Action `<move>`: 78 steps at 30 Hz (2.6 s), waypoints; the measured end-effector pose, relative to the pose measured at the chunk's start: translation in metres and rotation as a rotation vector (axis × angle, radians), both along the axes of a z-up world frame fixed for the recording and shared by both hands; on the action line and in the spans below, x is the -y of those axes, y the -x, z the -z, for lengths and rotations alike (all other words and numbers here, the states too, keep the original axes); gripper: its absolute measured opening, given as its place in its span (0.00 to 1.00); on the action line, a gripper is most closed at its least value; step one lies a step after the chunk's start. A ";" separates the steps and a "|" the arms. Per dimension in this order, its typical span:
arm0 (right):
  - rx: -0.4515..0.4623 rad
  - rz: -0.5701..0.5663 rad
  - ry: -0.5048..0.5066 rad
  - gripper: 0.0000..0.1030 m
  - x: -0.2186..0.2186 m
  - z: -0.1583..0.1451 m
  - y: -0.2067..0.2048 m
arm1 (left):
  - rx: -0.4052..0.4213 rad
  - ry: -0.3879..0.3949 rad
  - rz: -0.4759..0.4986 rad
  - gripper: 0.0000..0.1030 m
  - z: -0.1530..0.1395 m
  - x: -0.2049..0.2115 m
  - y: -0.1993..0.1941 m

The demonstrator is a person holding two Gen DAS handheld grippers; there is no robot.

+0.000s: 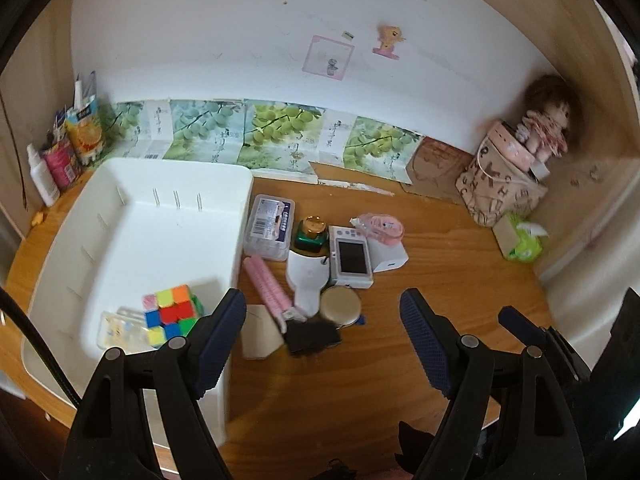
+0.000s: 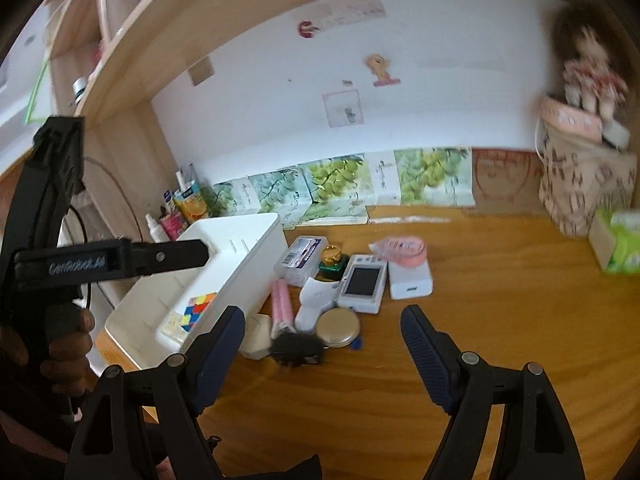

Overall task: Organize rigid objects
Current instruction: 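Withdraw both grippers from the tray toward the remaining items, then grasp the gold round compact with the left gripper while the right grasps the pink tape dispenser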

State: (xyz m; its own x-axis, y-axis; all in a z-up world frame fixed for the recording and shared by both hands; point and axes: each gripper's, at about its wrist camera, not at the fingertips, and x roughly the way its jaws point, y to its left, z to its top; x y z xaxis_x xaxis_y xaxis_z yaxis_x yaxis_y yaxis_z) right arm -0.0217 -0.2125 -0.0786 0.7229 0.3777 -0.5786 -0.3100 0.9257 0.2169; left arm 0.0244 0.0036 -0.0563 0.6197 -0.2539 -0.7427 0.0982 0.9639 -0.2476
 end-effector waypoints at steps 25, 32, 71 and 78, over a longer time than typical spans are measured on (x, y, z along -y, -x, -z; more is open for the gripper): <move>-0.031 -0.213 0.135 0.79 0.044 0.013 -0.065 | -0.388 0.012 -0.257 0.80 0.076 0.048 -0.039; -0.044 -0.208 0.124 0.79 0.045 0.033 -0.101 | -0.484 -0.001 -0.270 0.79 0.095 0.055 -0.058; -0.062 -0.309 0.174 0.79 0.033 0.101 -0.216 | -0.845 0.147 -0.485 0.78 0.139 0.042 -0.148; -0.102 -0.355 0.176 0.79 0.024 0.108 -0.218 | -0.887 0.269 -0.491 0.77 0.147 0.050 -0.142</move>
